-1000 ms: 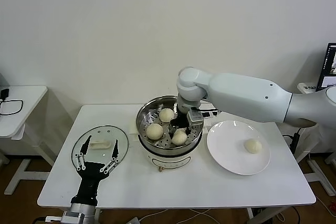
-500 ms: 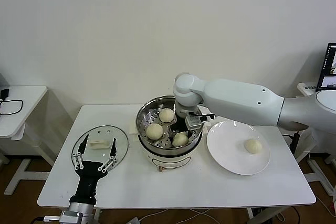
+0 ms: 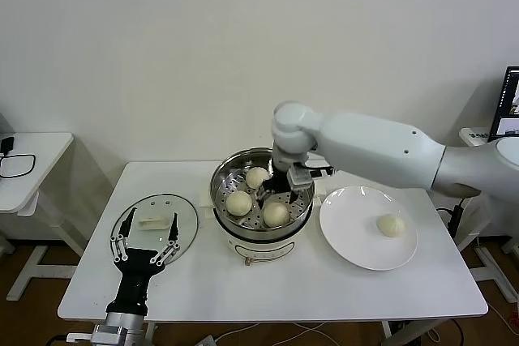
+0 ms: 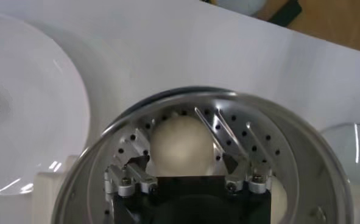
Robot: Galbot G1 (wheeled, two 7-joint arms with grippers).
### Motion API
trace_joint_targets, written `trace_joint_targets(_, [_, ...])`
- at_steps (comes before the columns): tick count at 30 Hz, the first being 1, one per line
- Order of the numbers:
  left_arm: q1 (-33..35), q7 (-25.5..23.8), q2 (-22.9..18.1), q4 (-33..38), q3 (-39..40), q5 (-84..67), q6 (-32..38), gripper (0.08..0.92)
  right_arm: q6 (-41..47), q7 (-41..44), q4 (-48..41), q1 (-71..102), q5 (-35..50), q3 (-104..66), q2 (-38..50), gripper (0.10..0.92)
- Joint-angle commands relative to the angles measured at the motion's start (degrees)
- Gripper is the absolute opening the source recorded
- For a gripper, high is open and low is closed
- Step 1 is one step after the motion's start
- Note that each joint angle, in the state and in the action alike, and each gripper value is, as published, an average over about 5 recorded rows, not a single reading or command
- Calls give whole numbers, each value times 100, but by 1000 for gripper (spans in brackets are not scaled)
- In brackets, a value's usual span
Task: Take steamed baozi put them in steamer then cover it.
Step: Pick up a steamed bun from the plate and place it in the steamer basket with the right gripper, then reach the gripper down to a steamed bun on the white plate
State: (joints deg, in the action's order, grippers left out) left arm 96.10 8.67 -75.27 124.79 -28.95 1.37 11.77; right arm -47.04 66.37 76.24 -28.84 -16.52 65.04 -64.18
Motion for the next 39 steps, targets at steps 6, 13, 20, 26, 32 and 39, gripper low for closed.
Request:
trace_joint_targets(6, [-38,-5,11,19,65,22,-48,823,3399,424,-983,-998,3103,167,1317,823])
trace_joint_targets(13, [-44,-11,14,28,113,44,-67,823,4787,831,-2117,-712,3463,425,2048,823])
trace_joint_targets(20, [-25,-15,9,33,105,51,-63,823,4342,812,-3091,342,2860,155,2225,823])
trace_joint_targets(26, [6,-15,1,46,77,52,-66,823,4055,516,-3395,1245,2525,-245,2180,823])
trace_joint_targets(32, [42,-14,2,56,54,54,-74,823,3967,178,-3635,1835,2419,-580,1901,823])
trace_joint_targets(39, [91,-17,2,88,-16,54,-77,823,3937,171,-3812,2055,2166,-733,1613,823])
